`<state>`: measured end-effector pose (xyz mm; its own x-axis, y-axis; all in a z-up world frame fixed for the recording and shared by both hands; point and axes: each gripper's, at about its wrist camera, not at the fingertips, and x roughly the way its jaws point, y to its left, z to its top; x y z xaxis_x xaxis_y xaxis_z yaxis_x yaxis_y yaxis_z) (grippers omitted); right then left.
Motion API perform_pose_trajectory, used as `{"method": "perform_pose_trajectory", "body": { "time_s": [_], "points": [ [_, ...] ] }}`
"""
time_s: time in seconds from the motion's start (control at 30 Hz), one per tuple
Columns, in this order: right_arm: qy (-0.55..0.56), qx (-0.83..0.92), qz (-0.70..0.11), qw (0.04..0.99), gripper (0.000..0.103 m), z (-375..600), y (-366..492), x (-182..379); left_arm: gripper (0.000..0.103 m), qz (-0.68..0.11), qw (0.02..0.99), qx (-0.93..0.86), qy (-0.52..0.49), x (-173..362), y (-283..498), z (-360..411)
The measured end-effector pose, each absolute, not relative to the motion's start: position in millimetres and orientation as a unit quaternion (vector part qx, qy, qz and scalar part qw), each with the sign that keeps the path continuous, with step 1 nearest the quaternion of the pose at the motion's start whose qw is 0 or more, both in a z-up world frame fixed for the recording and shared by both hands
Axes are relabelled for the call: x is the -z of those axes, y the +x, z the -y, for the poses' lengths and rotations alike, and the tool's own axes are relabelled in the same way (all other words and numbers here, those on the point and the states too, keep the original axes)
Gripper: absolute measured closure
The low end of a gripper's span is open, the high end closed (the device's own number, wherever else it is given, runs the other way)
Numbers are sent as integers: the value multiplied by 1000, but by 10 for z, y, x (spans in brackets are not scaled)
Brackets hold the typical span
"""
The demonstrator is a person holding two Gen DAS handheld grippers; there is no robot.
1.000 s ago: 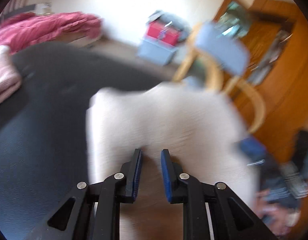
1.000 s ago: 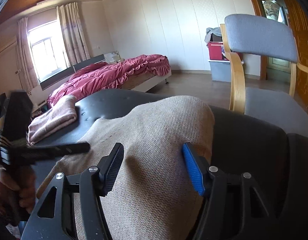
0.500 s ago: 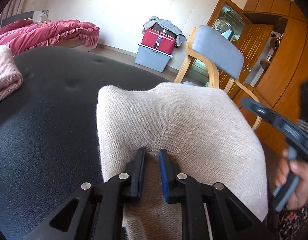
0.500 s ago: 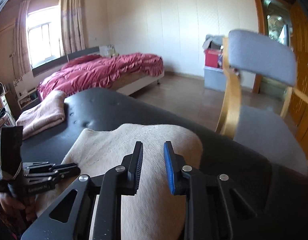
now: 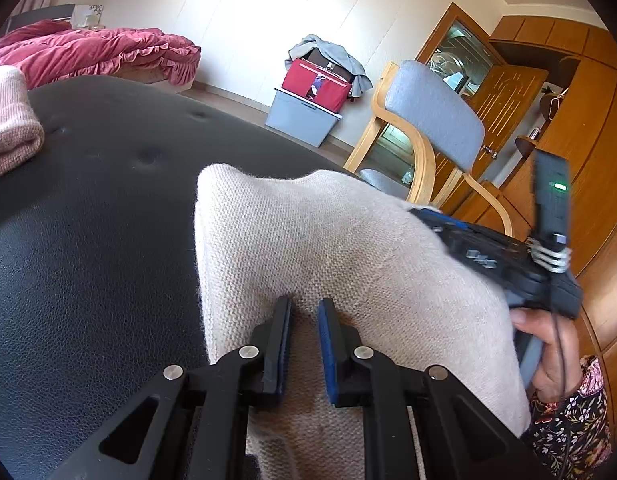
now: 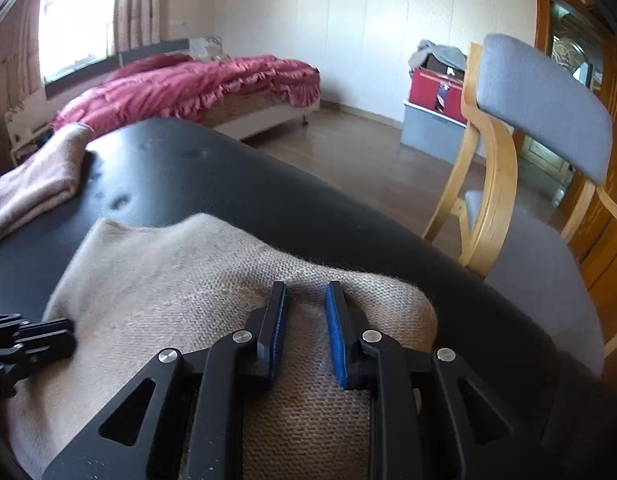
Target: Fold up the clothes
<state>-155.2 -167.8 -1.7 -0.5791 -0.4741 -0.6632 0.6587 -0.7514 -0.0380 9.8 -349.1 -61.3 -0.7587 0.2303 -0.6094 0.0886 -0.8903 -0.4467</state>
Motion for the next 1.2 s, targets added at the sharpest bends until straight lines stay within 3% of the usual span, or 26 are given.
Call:
{"method": "perform_pose_trajectory", "body": {
  "time_s": [0.07, 0.17, 0.4, 0.7, 0.93, 1.2],
  "points": [
    [325, 878, -92, 339, 82, 1468, -1431, -121, 89, 233, 40, -908, -345, 617, 101, 3494],
    [307, 882, -86, 347, 82, 1275, -1128, -247, 89, 231, 38, -909, -345, 617, 104, 3482],
    [310, 882, -95, 342, 82, 1322, -931, 54, 89, 209, 6, -912, -353, 504, 103, 3391],
    [298, 887, -97, 338, 82, 1307, -887, 42, 88, 174, -50, -913, -366, 297, 103, 3256],
    [299, 886, -91, 341, 82, 1318, -916, 46, 88, 92, -83, -932, -342, -50, -39, 2953],
    [300, 885, -86, 345, 82, 1298, -933, 44, 88, 78, -83, -924, -366, 113, -296, 2777]
  ]
}}
